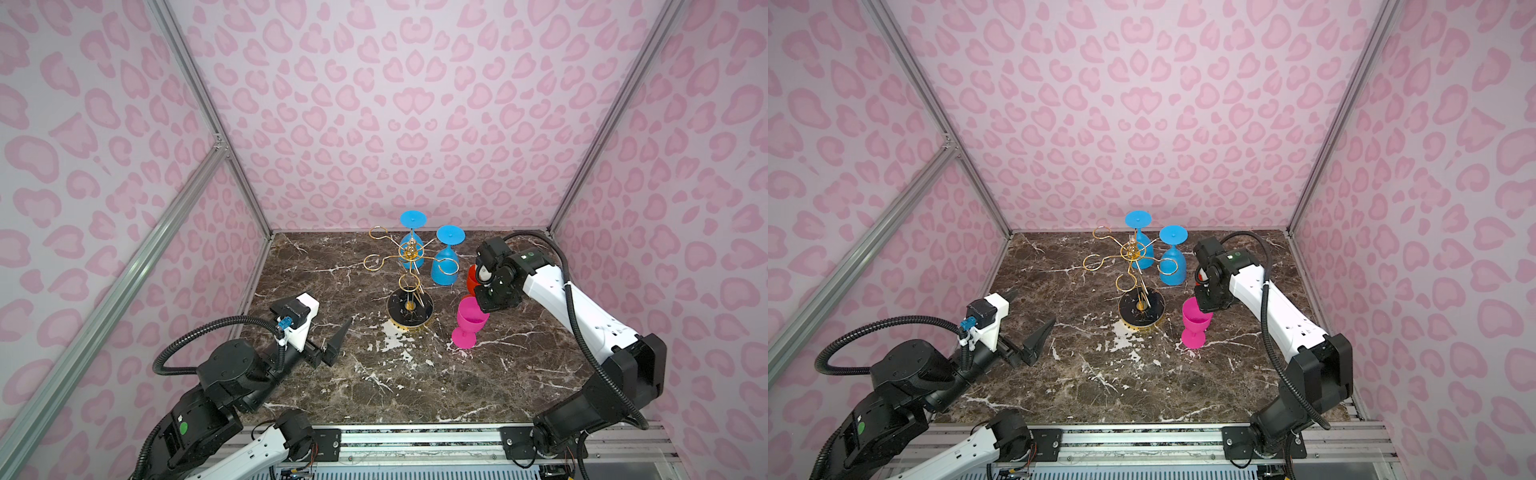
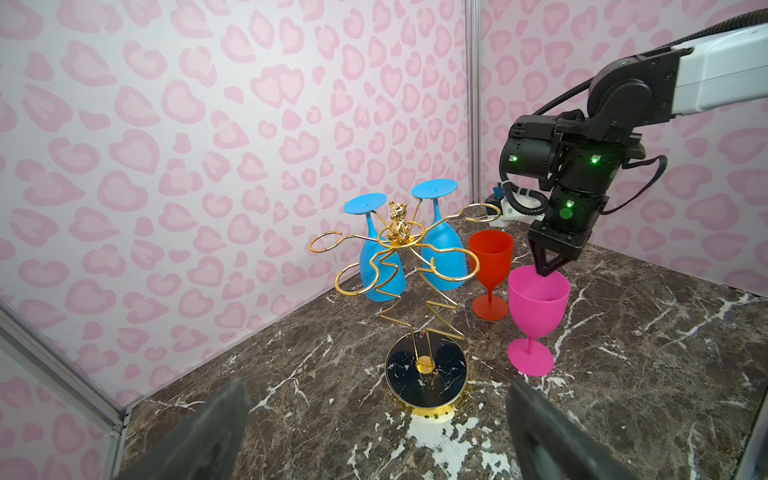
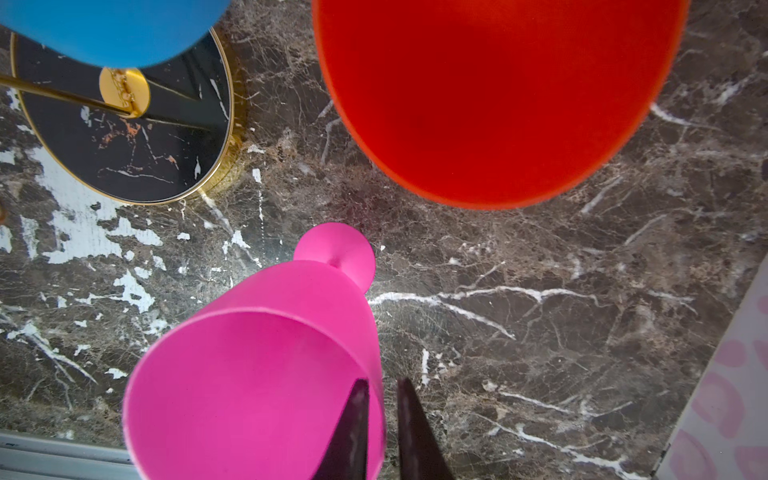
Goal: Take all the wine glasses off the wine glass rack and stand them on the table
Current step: 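Open the right gripper to release the magenta glass's rim, then raise the right gripper and move it toward the blue glasses on the rack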
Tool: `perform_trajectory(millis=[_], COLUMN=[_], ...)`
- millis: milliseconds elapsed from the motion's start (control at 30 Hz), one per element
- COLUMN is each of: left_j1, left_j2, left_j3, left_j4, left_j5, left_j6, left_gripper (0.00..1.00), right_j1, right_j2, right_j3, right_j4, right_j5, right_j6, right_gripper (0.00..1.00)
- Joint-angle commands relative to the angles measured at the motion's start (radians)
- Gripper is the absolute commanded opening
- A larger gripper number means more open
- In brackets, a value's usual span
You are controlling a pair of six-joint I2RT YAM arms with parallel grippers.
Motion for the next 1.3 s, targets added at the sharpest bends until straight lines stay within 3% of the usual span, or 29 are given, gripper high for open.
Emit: perform_trajectory(millis=[0,433,600,700,900,1100,1267], left_j1=[0.000,-0.001,0.001,0.000,0.000,0.000,-0.001], left_j2=[-0.002,0.002,0.010,0.019,0.033,0.027,0.022], left_j3=[0.007,0.010,0.017,0.018,0.022,0.021,0.018], left_j4=[0.003,0.012,0.015,0.014,0.021,0.020,0.020], left_j5=[0.005,0.011,0.005,0.012,0.016,0.023,0.032], left_j6=[-0.006,-0.025,-0.046,-0.056,-0.058,-0.078,-0.091], left_gripper=[0.98,0.98,0.98,0.98,0.98,0.98,0.98], right_j1=[0.002,0.004,-0.003,-0.023,-0.139,-0.220,-0.224], right_j2=[-0.010,-0.090,-0.147,-0.197,-0.238,-0.217,-0.157], right_j3=[0.006,0.119,0.182,0.212,0.215,0.125,0.077], right_j4=[-0.027,-0.106,-0.099,-0.028,0.188,0.534,0.708], right_j5=[0.013,0.018,-0.049,-0.138,-0.424,-0.680,-0.762], right_j6=[0.005,0.003,0.006,0.022,0.121,0.369,0.510], right_gripper=[0.21,0.27,0.27,0.28,0.26,0.25,0.24])
